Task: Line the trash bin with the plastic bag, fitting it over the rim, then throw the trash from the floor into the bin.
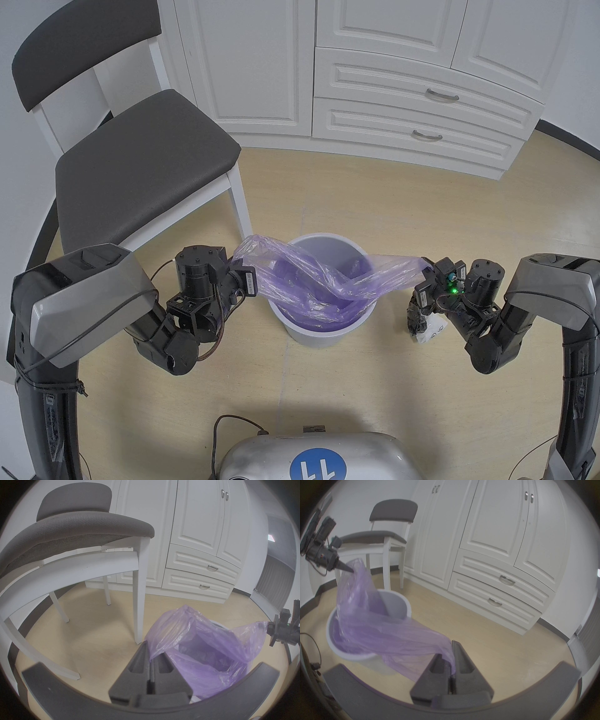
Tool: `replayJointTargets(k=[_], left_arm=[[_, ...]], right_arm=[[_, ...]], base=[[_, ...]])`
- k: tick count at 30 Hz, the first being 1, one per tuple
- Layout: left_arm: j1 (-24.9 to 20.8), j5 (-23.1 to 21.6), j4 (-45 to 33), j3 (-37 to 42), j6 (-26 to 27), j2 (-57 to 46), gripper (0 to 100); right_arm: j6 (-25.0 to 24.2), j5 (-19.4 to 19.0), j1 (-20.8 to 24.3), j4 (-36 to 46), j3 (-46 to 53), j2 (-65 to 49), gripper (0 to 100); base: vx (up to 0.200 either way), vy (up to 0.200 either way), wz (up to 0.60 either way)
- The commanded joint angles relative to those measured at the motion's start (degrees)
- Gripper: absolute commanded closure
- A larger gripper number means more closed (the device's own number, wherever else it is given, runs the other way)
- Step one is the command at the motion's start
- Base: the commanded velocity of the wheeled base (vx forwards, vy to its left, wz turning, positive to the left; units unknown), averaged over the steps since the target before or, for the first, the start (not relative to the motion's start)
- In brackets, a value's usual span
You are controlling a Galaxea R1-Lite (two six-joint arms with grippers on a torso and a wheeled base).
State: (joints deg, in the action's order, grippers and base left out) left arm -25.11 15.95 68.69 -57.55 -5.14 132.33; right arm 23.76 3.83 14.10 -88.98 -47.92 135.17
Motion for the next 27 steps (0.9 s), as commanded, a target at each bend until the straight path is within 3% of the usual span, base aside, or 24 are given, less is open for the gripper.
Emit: replayJointTargets(k=[1,3,4,11,27], left_arm=[[0.59,0.05,0.04,0.16,0.4,0.12,100],[0.59,0.05,0.04,0.16,0.4,0.12,100],[1.82,0.14,0.04,0.16,1.72,0.03,100],[3.93,0.14,0.04,0.69,4.53,-0.05,100],[5.43,0.05,-0.05,0.77,5.32,0.12,100]], right_arm=[[0.76,0.04,-1.1,-1.02,1.43,0.36,100],[0.76,0.04,-1.1,-1.02,1.43,0.36,100],[3.57,0.04,-1.89,-1.02,2.48,0.62,100],[3.84,0.13,-2.59,-0.14,2.48,1.15,100],[4.19,0.04,-3.91,2.58,1.95,1.59,100]], base=[[0.0,0.0,0.0],[0.0,0.0,0.0],[0.0,0.0,0.0],[0.0,0.0,0.0],[0.0,0.0,0.0]])
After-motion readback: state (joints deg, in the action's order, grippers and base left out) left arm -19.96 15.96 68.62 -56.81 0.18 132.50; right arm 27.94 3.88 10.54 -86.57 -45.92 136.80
